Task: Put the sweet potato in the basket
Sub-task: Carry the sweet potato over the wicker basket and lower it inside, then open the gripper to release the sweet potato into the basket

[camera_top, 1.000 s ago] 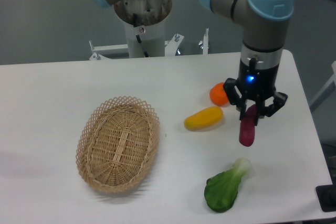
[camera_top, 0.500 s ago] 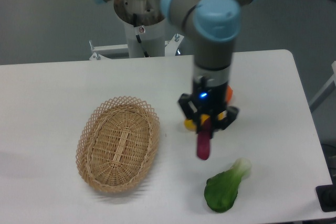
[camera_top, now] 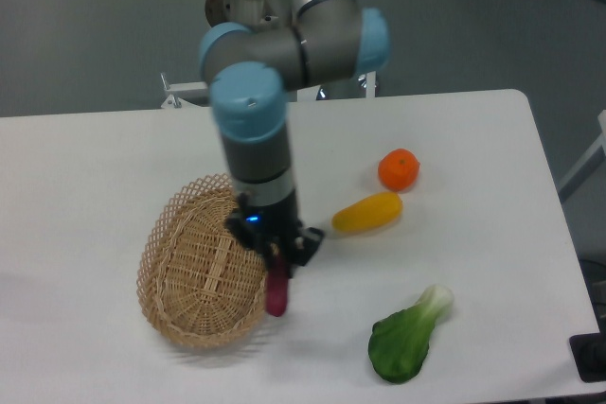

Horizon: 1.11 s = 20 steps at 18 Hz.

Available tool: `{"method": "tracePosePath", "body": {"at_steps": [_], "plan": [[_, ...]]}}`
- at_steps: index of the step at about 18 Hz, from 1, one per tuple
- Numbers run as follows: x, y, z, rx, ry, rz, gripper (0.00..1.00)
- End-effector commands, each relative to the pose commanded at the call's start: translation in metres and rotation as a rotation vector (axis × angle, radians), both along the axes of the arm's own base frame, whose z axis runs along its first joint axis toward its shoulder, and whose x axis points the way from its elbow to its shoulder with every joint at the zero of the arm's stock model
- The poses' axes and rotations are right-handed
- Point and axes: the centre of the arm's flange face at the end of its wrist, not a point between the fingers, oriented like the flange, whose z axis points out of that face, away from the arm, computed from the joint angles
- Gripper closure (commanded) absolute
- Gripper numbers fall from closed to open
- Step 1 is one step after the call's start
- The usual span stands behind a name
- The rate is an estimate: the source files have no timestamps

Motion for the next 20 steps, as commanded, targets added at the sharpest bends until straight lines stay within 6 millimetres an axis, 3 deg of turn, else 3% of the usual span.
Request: {"method": "tracePosePath", "body": {"at_steps": [4,6,10,16,17,18,20], "plan": [[0.023,-0.006,-0.029,-0.057,0.024,-0.209,0.85],[0.029,-0.011,-0.050,-0.097,0.004,-0.260,0.85],[0.043,-0.007,-0.073,-0.141,-0.010,-0.356,0.85],[0.064,0.001,-0.079,-0.147,-0.013,-0.389,0.85],[0.064,0.001,-0.079,-0.148,-0.012,-0.388,0.80],[0.064,0.001,-0.077,-0.145,-0.010,-0.387,0.69],[0.063,0.002,-0.074,-0.139,-0.005,-0.387,0.22]]}}
